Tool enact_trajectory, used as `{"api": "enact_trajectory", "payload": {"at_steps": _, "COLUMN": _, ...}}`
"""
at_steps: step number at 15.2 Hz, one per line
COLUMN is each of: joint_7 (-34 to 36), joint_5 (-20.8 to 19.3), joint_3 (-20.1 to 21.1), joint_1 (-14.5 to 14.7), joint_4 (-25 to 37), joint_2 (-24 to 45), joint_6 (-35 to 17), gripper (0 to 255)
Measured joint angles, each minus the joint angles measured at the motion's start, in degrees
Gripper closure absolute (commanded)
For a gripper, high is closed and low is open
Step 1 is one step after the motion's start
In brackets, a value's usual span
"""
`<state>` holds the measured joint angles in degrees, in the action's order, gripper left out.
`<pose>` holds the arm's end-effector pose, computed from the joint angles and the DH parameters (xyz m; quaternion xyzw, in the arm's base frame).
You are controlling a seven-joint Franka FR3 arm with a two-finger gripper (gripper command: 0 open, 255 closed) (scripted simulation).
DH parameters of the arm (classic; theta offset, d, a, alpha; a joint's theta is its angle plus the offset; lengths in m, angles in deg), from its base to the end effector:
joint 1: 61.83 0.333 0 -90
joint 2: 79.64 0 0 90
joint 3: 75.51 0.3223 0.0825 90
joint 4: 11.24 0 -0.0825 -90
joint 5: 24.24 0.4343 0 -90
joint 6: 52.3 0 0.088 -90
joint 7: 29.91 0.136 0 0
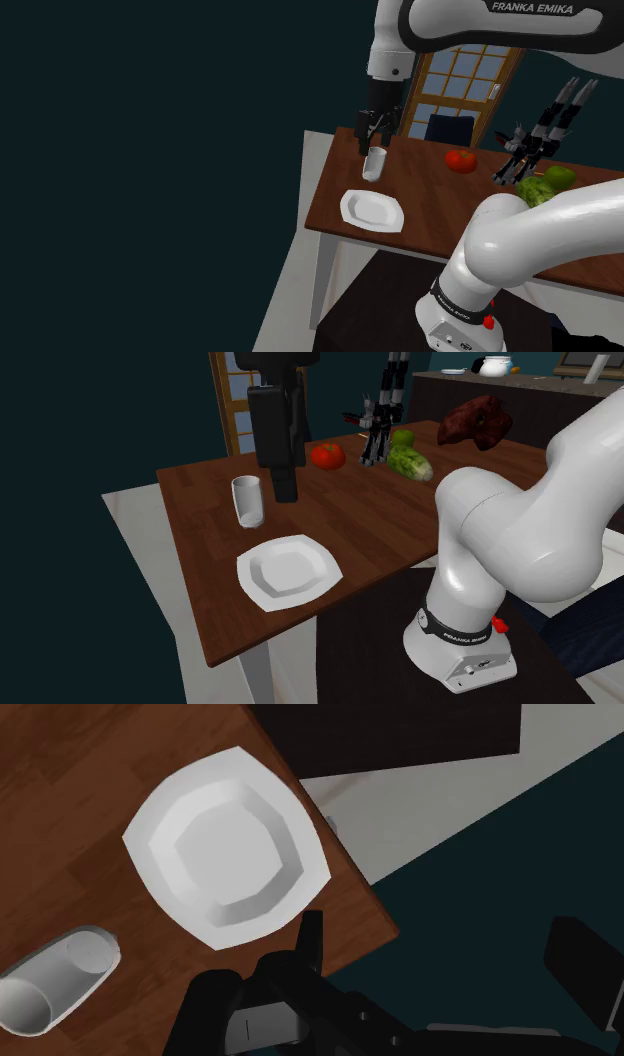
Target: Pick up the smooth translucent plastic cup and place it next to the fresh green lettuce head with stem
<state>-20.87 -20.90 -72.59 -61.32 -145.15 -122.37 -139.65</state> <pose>0.3556 0.0324 0.5573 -0.9978 0.0559 0.0348 0.0084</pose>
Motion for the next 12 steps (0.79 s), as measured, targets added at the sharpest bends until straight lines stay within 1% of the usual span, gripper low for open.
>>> {"api": "enact_trajectory", "payload": {"at_steps": 1, "joint_7": 0.00, "joint_5": 0.00, "joint_3": 0.00, "joint_1": 0.00, "joint_4": 0.00, "joint_2": 0.00, "joint_6": 0.00, "gripper": 0}}
{"api": "enact_trajectory", "payload": {"at_steps": 4, "joint_7": -2.55, "joint_5": -1.83, "joint_3": -2.10, "joint_1": -0.90, "joint_4": -1.11, "joint_2": 0.32, "joint_6": -1.77, "gripper": 0}}
{"api": "enact_trajectory", "payload": {"at_steps": 10, "joint_7": -9.91, "joint_5": -6.81, "joint_3": -8.40, "joint_1": -3.65, "joint_4": -4.89, "joint_2": 2.91, "joint_6": -9.46, "gripper": 0}}
{"api": "enact_trajectory", "payload": {"at_steps": 12, "joint_7": -11.97, "joint_5": -8.10, "joint_3": -10.18, "joint_1": -4.41, "joint_4": -5.15, "joint_2": 4.02, "joint_6": -11.39, "gripper": 0}}
